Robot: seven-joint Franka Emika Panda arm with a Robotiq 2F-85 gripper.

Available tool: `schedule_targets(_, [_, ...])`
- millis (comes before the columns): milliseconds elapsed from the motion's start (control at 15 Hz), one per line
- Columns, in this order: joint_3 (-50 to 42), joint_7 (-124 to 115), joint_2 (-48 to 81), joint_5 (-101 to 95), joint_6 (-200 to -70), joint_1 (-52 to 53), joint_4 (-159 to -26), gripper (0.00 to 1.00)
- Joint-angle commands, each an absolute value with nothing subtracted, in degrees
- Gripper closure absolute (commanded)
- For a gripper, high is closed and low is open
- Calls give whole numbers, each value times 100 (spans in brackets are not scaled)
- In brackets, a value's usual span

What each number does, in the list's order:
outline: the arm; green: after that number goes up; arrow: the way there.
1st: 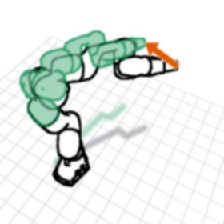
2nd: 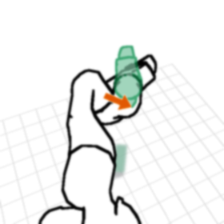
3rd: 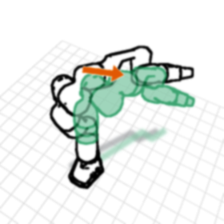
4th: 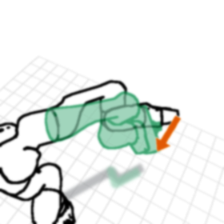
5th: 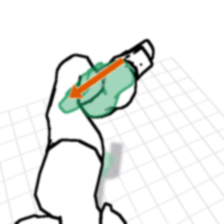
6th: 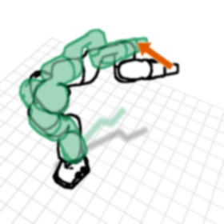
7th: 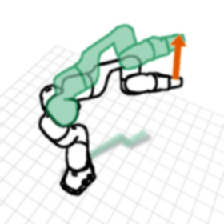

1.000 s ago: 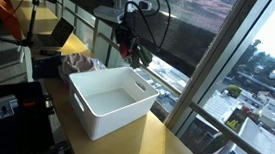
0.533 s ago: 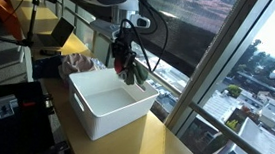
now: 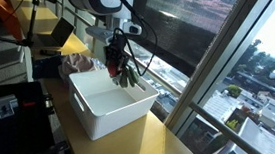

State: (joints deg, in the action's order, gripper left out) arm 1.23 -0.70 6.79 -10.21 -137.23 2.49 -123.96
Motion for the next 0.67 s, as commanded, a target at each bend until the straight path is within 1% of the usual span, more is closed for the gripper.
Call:
schedule_targets(0, [209,-292,582,-1214,-13579,397,-12044,23])
schedule_targets(200, [424,-522,611,-1431,-13501,694,-11672,2])
schedule_targets(267, [516,-601,649,-1509,-13471,808,-11552,0])
schedule_targets(600, [763,-778,885,-1735,-13374,1151,-11173,0])
